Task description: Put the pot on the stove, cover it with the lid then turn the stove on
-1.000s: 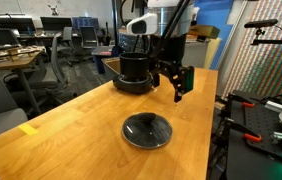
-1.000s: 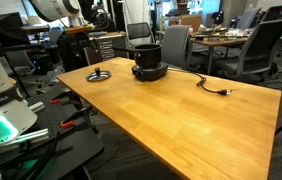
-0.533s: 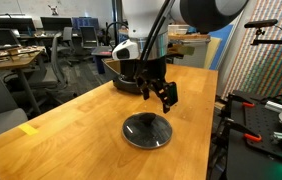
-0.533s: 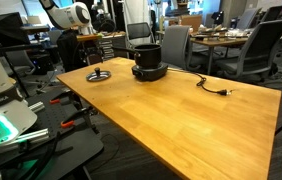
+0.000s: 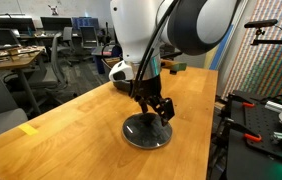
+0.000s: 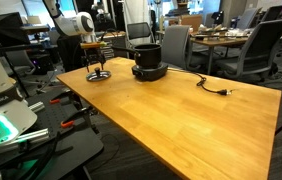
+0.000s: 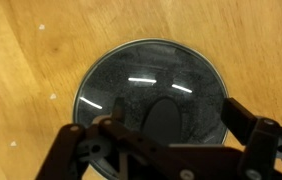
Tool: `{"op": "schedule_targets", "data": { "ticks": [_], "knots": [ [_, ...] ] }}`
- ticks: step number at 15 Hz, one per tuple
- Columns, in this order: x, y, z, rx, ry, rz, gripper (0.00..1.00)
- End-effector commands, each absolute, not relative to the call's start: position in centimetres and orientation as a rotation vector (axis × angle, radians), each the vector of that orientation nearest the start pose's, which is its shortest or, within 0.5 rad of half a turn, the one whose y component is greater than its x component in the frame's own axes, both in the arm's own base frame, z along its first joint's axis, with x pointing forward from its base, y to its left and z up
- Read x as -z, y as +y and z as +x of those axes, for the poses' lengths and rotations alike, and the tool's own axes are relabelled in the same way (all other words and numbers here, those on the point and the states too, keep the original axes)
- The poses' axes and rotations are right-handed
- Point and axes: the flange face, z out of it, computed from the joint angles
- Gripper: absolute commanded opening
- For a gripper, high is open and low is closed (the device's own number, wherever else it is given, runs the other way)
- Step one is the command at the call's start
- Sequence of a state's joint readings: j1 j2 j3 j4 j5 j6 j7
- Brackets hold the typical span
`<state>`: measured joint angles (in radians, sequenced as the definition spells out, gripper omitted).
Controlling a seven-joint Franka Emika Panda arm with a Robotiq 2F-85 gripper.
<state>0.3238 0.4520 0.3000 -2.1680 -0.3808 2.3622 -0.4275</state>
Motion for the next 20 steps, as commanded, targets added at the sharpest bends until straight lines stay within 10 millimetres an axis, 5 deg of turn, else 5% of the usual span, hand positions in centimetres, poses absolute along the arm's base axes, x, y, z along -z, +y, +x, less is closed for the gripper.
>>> {"op": "schedule_targets", "data": {
  "ticks": [1,8,12,17,20],
  "knots": [
    [-16.7,32.8,44.3,-0.350,-2.019,-2.517,0.68],
    [-17.5,33.4,45.4,-0.300,-1.960,-2.538,0.15],
    [-19.6,32.7,46.5,-0.268,-1.936,-2.577,0.13],
    [-28.4,30.4,47.3,-0.182,-2.155,-2.684,0.12],
    [-34.9,28.1,49.7,-0.121,-2.247,-2.807,0.12]
  ]
}}
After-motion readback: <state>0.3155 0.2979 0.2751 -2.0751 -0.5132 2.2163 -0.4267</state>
